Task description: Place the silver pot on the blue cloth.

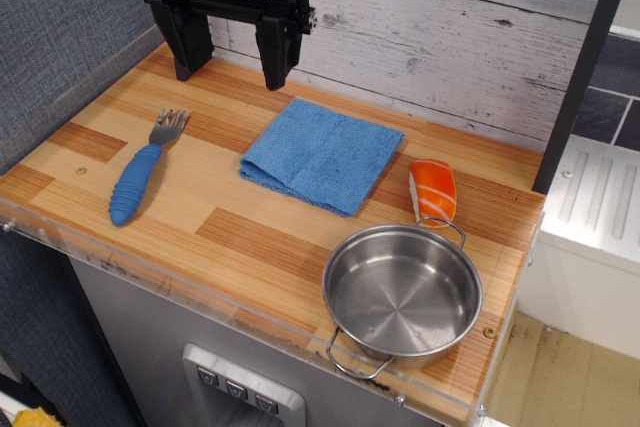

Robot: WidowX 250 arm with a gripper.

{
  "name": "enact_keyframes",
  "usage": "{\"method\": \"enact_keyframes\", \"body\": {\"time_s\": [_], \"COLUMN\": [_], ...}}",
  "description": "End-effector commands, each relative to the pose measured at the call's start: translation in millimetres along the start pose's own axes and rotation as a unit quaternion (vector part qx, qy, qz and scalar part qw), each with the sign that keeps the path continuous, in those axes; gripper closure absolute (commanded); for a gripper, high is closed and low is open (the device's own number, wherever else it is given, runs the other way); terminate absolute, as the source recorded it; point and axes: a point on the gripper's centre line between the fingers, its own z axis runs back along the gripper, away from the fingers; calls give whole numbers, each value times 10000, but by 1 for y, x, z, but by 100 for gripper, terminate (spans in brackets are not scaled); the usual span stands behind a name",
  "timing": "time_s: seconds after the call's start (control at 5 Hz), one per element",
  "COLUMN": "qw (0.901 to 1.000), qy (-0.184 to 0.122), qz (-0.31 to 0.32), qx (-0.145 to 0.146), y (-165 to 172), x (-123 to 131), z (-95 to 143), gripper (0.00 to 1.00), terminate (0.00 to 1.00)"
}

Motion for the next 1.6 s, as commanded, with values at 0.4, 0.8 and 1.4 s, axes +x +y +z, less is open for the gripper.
{"method": "enact_keyframes", "body": {"time_s": [0.4,0.8,1.4], "qw": [9829,9874,9922], "qy": [-98,873,983], "qz": [-1679,-1271,-413], "qx": [-747,356,639], "y": [-72,-65,-40], "x": [-68,-69,-40], "z": [-2,-26,-60], "gripper": [0,0,0], "terminate": [0,0,0]}}
